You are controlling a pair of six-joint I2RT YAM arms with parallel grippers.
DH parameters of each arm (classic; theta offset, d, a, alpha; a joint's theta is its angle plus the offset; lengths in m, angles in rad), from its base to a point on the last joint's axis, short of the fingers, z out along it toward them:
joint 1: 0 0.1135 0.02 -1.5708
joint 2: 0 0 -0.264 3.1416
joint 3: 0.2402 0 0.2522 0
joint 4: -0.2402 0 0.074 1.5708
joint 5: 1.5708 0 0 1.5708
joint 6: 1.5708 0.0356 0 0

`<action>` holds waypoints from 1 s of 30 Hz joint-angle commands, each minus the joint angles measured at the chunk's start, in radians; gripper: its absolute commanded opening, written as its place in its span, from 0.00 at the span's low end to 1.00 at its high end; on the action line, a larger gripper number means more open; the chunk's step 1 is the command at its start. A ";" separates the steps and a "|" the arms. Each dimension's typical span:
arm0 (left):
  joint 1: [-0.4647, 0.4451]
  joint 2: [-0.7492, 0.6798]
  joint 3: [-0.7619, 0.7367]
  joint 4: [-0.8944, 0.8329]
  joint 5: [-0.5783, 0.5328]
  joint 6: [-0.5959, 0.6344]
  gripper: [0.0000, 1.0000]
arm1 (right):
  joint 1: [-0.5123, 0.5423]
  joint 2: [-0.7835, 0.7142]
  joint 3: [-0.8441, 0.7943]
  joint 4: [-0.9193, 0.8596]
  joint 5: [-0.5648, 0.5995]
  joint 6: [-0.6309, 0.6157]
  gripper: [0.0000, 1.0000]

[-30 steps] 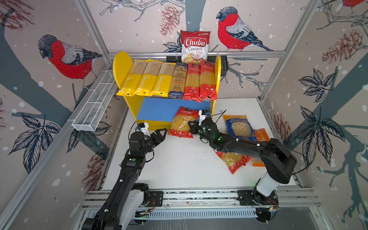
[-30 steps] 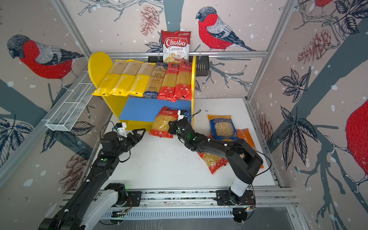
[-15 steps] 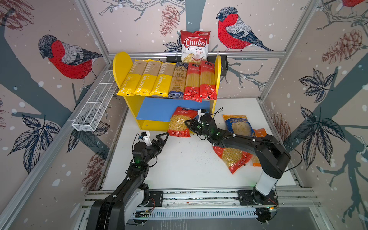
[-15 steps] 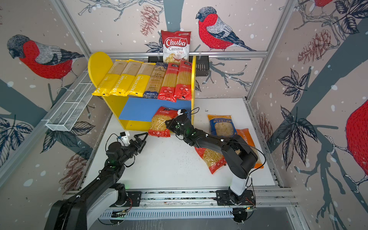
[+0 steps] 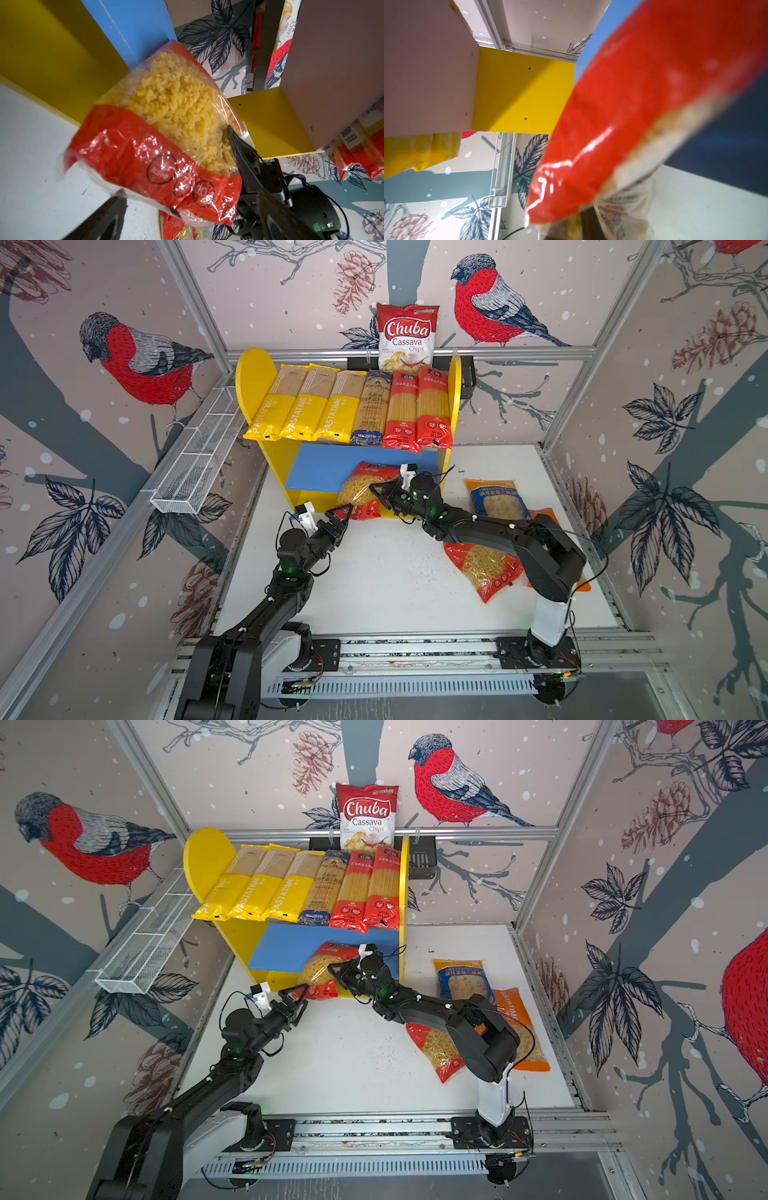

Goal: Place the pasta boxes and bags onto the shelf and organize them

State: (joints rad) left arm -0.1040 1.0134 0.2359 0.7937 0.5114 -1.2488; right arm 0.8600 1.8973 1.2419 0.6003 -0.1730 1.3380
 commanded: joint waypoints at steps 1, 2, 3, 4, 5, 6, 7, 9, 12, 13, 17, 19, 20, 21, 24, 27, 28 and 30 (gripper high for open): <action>0.014 -0.023 0.015 0.019 -0.004 -0.009 0.96 | -0.002 0.029 0.086 0.159 -0.012 0.023 0.00; 0.020 -0.034 0.017 0.012 -0.002 -0.011 0.96 | -0.002 0.042 0.117 0.162 -0.018 0.015 0.00; 0.025 -0.041 0.022 0.003 0.001 -0.009 0.96 | -0.001 0.051 0.141 0.171 -0.019 0.002 0.00; 0.032 -0.049 0.028 -0.011 0.005 -0.003 0.96 | 0.000 0.063 0.171 0.173 -0.022 -0.015 0.00; 0.039 -0.057 0.033 -0.027 0.008 0.003 0.96 | 0.000 0.078 0.201 0.172 -0.031 -0.038 0.00; 0.045 -0.061 0.035 -0.035 0.009 0.008 0.96 | 0.001 0.094 0.229 0.164 -0.039 -0.058 0.00; 0.048 -0.065 0.035 -0.043 0.009 0.018 0.96 | -0.004 0.114 0.259 0.136 -0.049 -0.077 0.00; 0.056 -0.064 0.037 -0.072 0.006 0.047 0.96 | -0.012 0.141 0.275 0.080 -0.058 -0.089 0.00; 0.068 -0.047 0.019 -0.058 0.012 0.057 0.96 | -0.034 0.148 0.208 0.060 -0.061 -0.069 0.00; 0.068 -0.039 0.013 -0.043 0.014 0.055 0.96 | -0.040 0.141 0.177 0.069 -0.062 -0.065 0.00; 0.068 0.001 0.010 -0.011 0.024 0.050 0.96 | -0.054 0.111 0.127 -0.050 -0.035 -0.093 0.00; 0.069 0.015 0.014 0.002 0.031 0.049 0.95 | -0.059 0.102 0.118 -0.110 -0.027 -0.105 0.00; 0.069 0.023 0.019 0.000 0.033 0.055 0.95 | -0.063 0.099 0.106 -0.120 -0.027 -0.100 0.00; 0.068 0.028 0.023 -0.003 0.035 0.060 0.94 | -0.068 0.096 0.097 -0.123 -0.028 -0.094 0.01; 0.069 0.056 0.030 0.021 0.039 0.062 0.93 | -0.074 0.100 0.102 -0.132 -0.038 -0.087 0.09; 0.068 0.106 0.046 0.063 0.036 0.060 0.91 | -0.072 0.120 0.144 -0.156 -0.052 -0.092 0.22; 0.068 0.128 0.057 0.078 0.035 0.058 0.90 | -0.071 0.131 0.158 -0.160 -0.055 -0.094 0.28; 0.065 0.177 0.080 0.120 0.041 0.047 0.88 | -0.069 0.150 0.191 -0.174 -0.064 -0.097 0.33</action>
State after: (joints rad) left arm -0.0368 1.1530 0.2909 0.8021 0.5331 -1.2011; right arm 0.7895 2.0296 1.4006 0.4534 -0.2195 1.2560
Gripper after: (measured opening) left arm 0.888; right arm 0.325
